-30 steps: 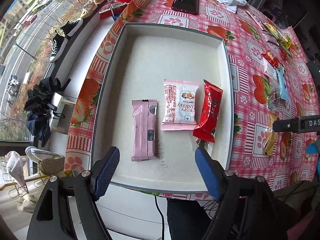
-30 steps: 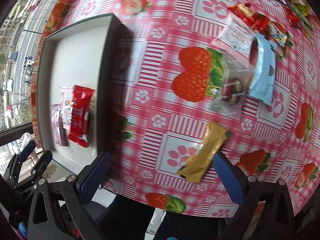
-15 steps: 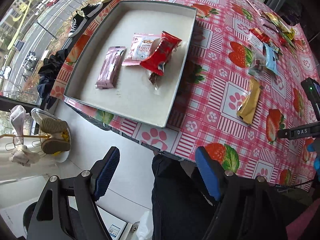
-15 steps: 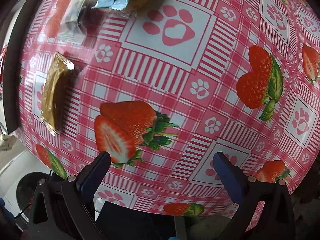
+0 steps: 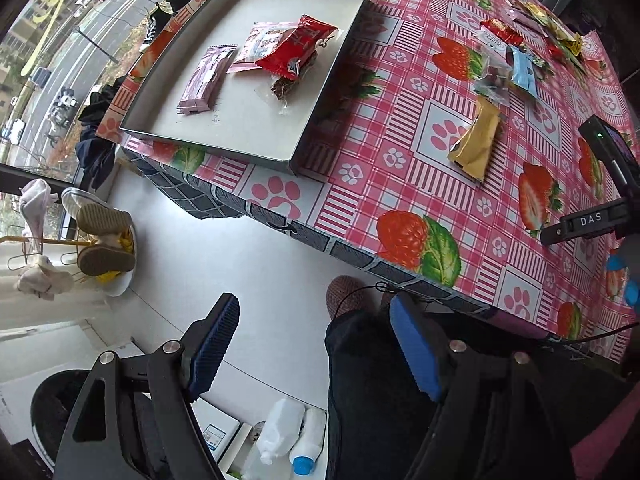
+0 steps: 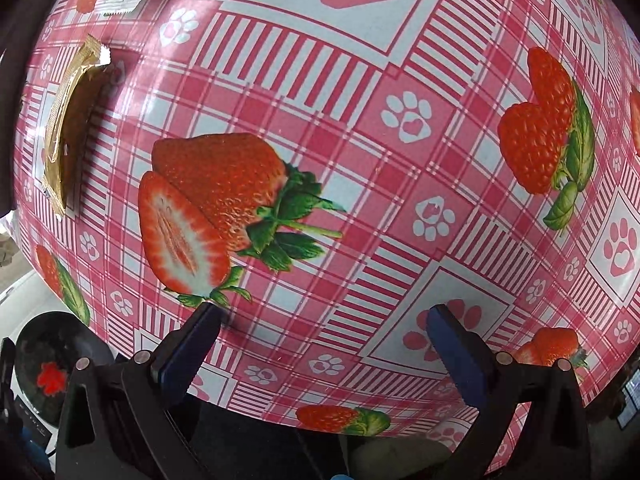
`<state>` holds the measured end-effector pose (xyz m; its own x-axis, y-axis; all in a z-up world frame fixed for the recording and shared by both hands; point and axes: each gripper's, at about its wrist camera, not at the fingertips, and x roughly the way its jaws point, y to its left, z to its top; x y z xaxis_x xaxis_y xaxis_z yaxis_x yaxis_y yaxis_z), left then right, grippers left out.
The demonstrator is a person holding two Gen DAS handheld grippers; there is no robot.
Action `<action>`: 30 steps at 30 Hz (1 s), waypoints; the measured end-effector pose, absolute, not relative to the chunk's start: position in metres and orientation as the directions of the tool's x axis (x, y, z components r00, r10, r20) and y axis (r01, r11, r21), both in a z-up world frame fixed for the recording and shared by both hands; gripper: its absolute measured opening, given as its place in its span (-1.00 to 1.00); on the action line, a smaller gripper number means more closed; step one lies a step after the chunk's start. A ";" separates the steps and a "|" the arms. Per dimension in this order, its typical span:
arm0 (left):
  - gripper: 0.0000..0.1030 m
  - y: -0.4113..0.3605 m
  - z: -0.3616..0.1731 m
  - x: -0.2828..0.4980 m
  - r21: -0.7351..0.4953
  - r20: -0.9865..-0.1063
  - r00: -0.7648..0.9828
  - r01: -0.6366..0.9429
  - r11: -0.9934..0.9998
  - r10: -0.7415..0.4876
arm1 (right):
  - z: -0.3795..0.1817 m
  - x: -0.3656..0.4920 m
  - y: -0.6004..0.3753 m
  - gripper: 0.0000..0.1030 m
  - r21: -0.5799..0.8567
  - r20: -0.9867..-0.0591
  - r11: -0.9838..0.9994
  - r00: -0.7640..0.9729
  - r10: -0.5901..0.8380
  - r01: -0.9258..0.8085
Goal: Organize snacks
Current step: 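Lift both open tools out of the box and move over the snacks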
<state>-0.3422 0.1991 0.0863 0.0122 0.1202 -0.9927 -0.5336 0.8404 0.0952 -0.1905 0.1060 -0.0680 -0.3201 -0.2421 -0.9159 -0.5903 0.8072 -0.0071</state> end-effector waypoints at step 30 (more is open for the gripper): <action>0.57 0.182 0.105 -0.275 0.123 -0.989 0.043 -0.327 0.937 0.145 | -0.043 -0.207 0.093 1.00 -0.010 -0.968 0.808 -0.197 -0.156 -0.589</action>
